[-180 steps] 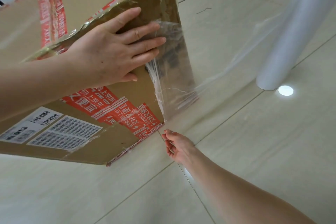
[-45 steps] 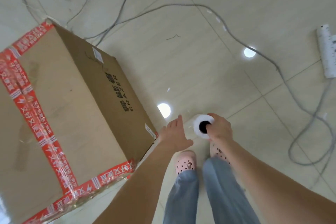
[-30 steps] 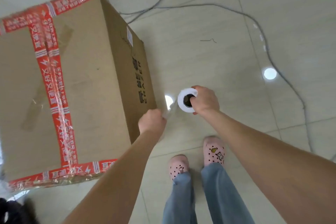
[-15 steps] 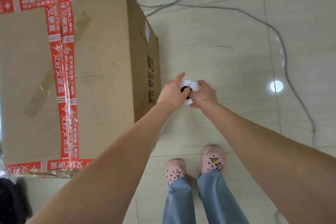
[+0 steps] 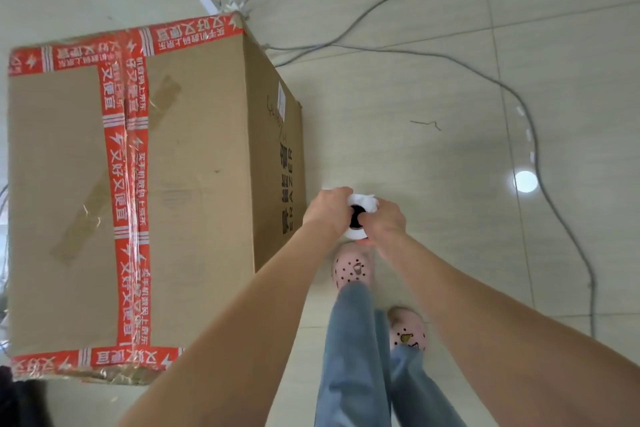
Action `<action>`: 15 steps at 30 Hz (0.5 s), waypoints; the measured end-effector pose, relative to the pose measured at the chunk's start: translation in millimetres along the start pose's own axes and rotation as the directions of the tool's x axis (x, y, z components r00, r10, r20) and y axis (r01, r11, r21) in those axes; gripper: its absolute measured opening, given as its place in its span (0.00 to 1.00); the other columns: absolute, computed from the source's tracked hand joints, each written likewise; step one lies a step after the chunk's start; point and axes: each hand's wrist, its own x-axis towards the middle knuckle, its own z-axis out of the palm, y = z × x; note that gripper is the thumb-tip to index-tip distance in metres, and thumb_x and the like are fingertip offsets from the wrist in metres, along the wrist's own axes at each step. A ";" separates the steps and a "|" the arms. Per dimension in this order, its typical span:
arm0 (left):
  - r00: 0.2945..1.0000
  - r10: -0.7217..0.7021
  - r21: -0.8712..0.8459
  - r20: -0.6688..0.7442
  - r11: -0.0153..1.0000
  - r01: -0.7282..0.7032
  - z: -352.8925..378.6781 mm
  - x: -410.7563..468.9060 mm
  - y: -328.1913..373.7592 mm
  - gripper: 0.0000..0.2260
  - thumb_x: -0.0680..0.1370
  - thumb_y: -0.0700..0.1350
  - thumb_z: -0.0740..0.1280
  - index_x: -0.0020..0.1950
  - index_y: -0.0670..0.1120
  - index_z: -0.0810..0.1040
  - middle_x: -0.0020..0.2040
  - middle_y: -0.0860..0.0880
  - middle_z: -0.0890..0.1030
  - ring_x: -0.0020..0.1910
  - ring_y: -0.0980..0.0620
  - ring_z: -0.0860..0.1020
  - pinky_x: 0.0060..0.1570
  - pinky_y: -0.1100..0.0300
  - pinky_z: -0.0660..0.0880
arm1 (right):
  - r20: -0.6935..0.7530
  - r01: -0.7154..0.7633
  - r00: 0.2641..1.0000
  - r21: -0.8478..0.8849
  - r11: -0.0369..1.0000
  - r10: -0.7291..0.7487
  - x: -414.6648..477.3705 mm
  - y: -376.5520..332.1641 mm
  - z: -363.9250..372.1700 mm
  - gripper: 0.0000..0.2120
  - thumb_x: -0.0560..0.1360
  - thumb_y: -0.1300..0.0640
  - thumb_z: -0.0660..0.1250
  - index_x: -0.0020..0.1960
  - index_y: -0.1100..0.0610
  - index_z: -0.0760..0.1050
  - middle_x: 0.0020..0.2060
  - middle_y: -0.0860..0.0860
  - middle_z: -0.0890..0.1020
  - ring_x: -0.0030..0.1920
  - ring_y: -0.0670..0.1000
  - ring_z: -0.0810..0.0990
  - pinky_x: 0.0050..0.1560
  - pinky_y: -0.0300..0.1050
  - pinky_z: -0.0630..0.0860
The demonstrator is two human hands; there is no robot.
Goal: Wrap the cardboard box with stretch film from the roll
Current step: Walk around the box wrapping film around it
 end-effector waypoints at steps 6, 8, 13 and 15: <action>0.999 -0.017 0.118 -0.036 0.993 0.021 -28.3 25.6 4.3 0.09 0.75 0.39 0.60 0.53 0.43 0.77 0.49 0.44 0.80 0.44 0.44 0.77 0.38 0.57 0.72 | 0.052 0.189 0.982 -0.379 0.906 -0.183 11.7 -39.3 -7.8 0.13 0.70 0.63 0.61 0.49 0.51 0.78 0.45 0.52 0.83 0.47 0.57 0.81 0.45 0.48 0.78; 0.996 -0.070 0.038 -0.049 0.997 0.071 -36.9 32.6 2.7 0.08 0.75 0.41 0.62 0.51 0.41 0.77 0.48 0.43 0.80 0.44 0.43 0.78 0.38 0.57 0.74 | 0.028 0.233 0.968 -0.472 0.850 -0.250 15.2 -51.7 -7.9 0.14 0.71 0.61 0.62 0.53 0.49 0.78 0.49 0.51 0.82 0.51 0.57 0.80 0.43 0.43 0.72; 0.967 -0.243 -0.195 -0.076 0.955 0.225 -49.3 40.9 -10.2 0.12 0.74 0.48 0.64 0.52 0.42 0.77 0.48 0.44 0.81 0.47 0.43 0.80 0.43 0.56 0.77 | -0.134 0.187 0.961 -0.336 0.923 -0.243 21.2 -72.0 -0.1 0.20 0.72 0.55 0.66 0.64 0.49 0.72 0.59 0.49 0.79 0.59 0.53 0.77 0.50 0.41 0.69; 0.959 -0.275 -0.180 -0.063 0.949 0.260 -54.8 44.1 -13.1 0.13 0.75 0.50 0.63 0.52 0.43 0.78 0.47 0.46 0.81 0.46 0.45 0.79 0.41 0.59 0.73 | -0.102 0.098 0.987 -0.245 0.965 -0.127 26.1 -79.4 5.6 0.24 0.72 0.54 0.67 0.68 0.52 0.68 0.61 0.52 0.76 0.59 0.55 0.77 0.50 0.41 0.70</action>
